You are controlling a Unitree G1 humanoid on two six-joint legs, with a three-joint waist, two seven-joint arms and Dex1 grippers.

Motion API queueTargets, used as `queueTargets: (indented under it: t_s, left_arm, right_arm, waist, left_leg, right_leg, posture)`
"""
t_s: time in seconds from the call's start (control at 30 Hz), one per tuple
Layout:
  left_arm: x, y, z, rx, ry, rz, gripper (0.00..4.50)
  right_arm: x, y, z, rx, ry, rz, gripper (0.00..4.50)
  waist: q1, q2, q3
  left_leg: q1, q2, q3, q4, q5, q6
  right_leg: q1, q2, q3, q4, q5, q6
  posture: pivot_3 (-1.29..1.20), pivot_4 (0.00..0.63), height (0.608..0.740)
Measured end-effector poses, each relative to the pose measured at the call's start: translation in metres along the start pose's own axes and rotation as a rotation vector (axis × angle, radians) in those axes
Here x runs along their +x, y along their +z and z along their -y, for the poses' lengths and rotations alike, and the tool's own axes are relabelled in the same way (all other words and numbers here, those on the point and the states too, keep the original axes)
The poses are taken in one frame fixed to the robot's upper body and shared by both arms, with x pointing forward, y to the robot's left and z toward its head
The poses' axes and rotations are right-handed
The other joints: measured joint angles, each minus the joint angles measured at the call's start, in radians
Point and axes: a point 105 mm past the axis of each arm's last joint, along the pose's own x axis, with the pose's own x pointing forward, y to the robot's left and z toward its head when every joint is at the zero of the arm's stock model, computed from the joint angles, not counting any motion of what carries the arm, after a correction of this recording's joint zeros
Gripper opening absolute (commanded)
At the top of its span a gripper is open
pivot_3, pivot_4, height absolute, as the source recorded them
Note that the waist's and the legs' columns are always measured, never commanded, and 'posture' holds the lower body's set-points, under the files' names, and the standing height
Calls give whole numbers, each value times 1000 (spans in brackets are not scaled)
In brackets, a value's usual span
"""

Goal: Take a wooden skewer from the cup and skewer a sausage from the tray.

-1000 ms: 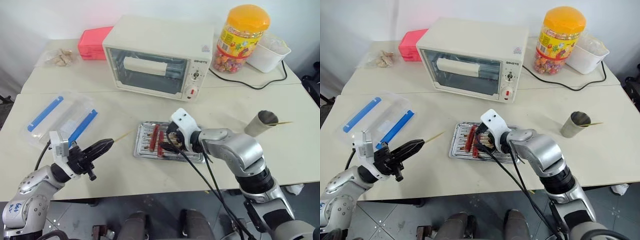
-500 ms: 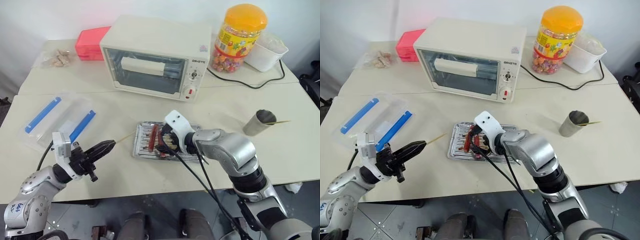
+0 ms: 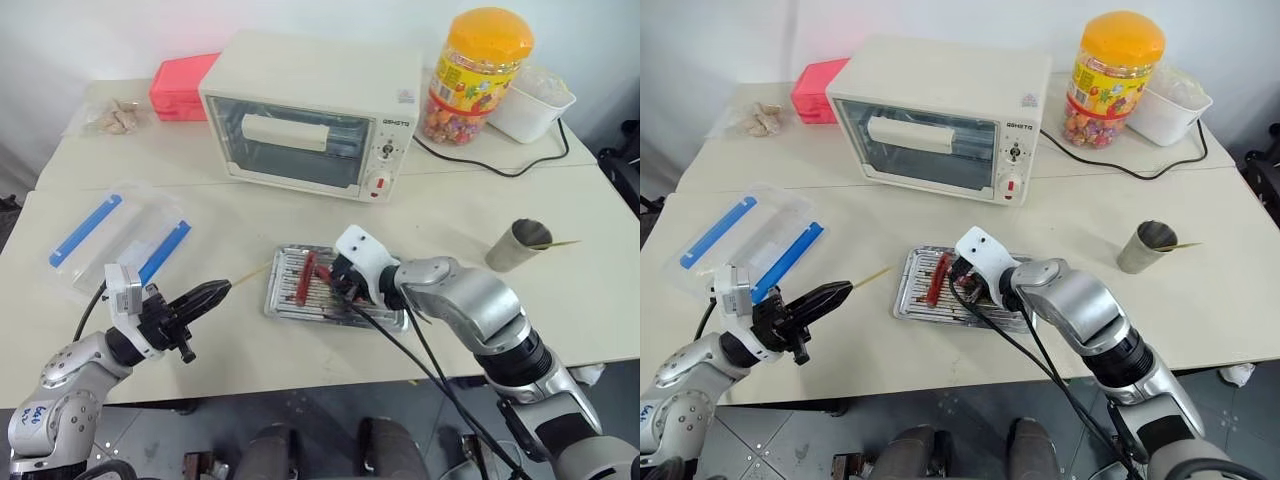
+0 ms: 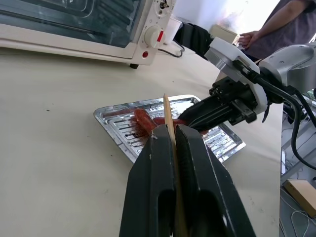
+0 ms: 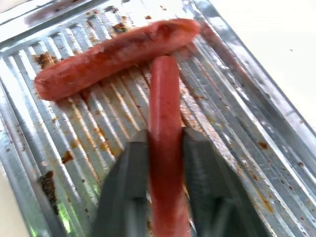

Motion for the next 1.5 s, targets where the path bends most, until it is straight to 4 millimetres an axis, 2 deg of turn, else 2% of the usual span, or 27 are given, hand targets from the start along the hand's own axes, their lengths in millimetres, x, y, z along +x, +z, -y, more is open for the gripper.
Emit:
queueTargets:
  t_s: [0.13, 0.33, 0.47, 0.53, 0.63, 0.73, 0.87, 1.07, 1.5]
  left_arm:
    - [1, 1, 0, 4, 0, 3, 0]
    - [7, 3, 0, 17, -26, 12, 0]
    - [10, -1, 8, 36, -114, -44, 0]
    - [13, -4, 13, 54, -180, -80, 0]
    - [21, -14, 23, 70, -294, -141, 0]
    - [34, -20, 33, 72, -397, -163, 0]
    - [45, -19, 42, 85, -473, -169, 0]
    - [53, -23, 49, 61, -514, -164, 0]
    - [57, -23, 49, 54, -511, -154, 0]
  right_arm:
    - [-5, -1, 4, -51, 27, 8, 201]
    - [-29, 1, 13, -207, 119, 73, 201]
    - [-68, 1, 21, -399, 245, 200, 201]
    - [-81, -1, 14, -508, 341, 260, 201]
    - [-88, -13, 3, -592, 476, 273, 201]
    - [-92, -16, -2, -623, 542, 266, 201]
    - [-93, -12, 1, -636, 534, 252, 201]
    - [-87, -13, -4, -607, 544, 227, 201]
    - [-83, -5, -8, -605, 520, 235, 201]
  waist:
    - [-1, 0, 0]
    - [2, -1, 1]
    - [11, -4, 2]
    - [14, -5, 2]
    - [16, -5, 2]
    - [22, -5, 2]
    - [23, -5, 2]
    - [24, -5, 2]
    - [26, -5, 2]
  left_leg:
    - [0, 0, 0, 0, 0, 0]
    - [0, 0, 1, 0, 0, 0]
    - [0, 0, 4, -1, 0, 1]
    - [0, 1, 7, -1, 0, 1]
    - [0, 1, 11, -1, 0, 2]
    - [0, 2, 11, 0, 0, 2]
    - [0, 2, 11, 0, 0, 2]
    - [0, 2, 11, 1, 0, 2]
    - [0, 2, 11, 1, 0, 2]
  right_leg:
    - [0, 0, 0, -1, 0, 0]
    - [1, 0, 0, -3, 0, 0]
    - [3, 0, 0, -11, 0, 0]
    - [3, 0, -1, -13, 0, 0]
    - [3, 0, -1, -14, 0, 0]
    - [3, -1, -1, -13, 0, 0]
    - [3, -1, -2, -13, 0, 0]
    - [3, -1, -2, -13, 0, 0]
    - [3, -1, -2, -12, 0, 0]
  posture:
    - [0, 150, 740]
    - [0, 150, 740]
    - [0, 150, 740]
    - [0, 150, 740]
    - [0, 150, 740]
    - [0, 150, 740]
    - [0, 150, 740]
    - [0, 150, 740]
    - [0, 150, 740]
